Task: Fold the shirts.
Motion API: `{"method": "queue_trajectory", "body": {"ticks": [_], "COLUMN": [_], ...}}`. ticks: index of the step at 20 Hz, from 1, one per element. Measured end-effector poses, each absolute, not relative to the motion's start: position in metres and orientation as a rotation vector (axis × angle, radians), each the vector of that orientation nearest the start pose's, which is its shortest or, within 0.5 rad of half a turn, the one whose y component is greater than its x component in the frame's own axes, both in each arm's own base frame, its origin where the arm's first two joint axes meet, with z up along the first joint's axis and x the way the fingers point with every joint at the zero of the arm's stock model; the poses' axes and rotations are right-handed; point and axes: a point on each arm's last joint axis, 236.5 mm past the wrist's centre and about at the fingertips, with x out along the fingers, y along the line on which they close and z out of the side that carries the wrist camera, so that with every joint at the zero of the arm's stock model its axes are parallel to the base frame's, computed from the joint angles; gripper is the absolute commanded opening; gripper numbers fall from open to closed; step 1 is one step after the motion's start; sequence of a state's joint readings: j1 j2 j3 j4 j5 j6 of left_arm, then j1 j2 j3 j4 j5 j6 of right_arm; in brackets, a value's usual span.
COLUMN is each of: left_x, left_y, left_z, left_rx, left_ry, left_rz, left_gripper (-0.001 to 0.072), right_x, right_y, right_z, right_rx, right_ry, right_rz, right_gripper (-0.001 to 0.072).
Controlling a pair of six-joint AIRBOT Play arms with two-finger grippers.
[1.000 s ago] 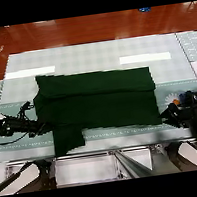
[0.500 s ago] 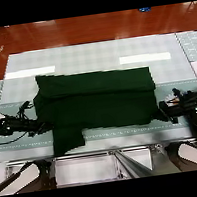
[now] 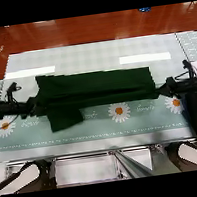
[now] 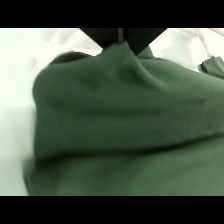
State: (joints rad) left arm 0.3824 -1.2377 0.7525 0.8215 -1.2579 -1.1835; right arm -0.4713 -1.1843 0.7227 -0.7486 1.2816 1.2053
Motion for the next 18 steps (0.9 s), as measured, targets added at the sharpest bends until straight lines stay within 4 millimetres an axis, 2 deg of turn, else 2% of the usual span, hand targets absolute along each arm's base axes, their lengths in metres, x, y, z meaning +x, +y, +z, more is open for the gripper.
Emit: {"method": "queue_trajectory", "body": {"ticks": [3,6,8,12,18], "left_x": [0.338,0.378,0.401,0.435,0.471], "left_y": [-0.049,-0.062,-0.069,-0.076,-0.075], "left_z": [-0.032,-0.021,-0.021,-0.031,-0.044], "left_rx": [-0.736,-0.706,-0.706,-0.734,-0.748], "left_ry": [1.336,1.314,1.311,1.331,1.334], "left_rz": [-0.33,-0.363,-0.368,-0.363,-0.361], "left_gripper": [0.0024,0.0024,0.0024,0.0024,0.0024], "right_x": [0.322,0.342,0.357,0.384,0.416], "right_y": [0.029,0.029,0.028,0.021,0.01], "right_z": [-0.022,-0.028,-0.034,-0.043,-0.051], "right_rx": [0.899,0.892,0.88,0.864,0.857], "right_ry": [1.27,1.253,1.235,1.207,1.183], "right_rz": [0.283,0.281,0.269,0.244,0.231], "right_gripper": [0.0032,0.0032,0.0032,0.0032,0.0032]}}
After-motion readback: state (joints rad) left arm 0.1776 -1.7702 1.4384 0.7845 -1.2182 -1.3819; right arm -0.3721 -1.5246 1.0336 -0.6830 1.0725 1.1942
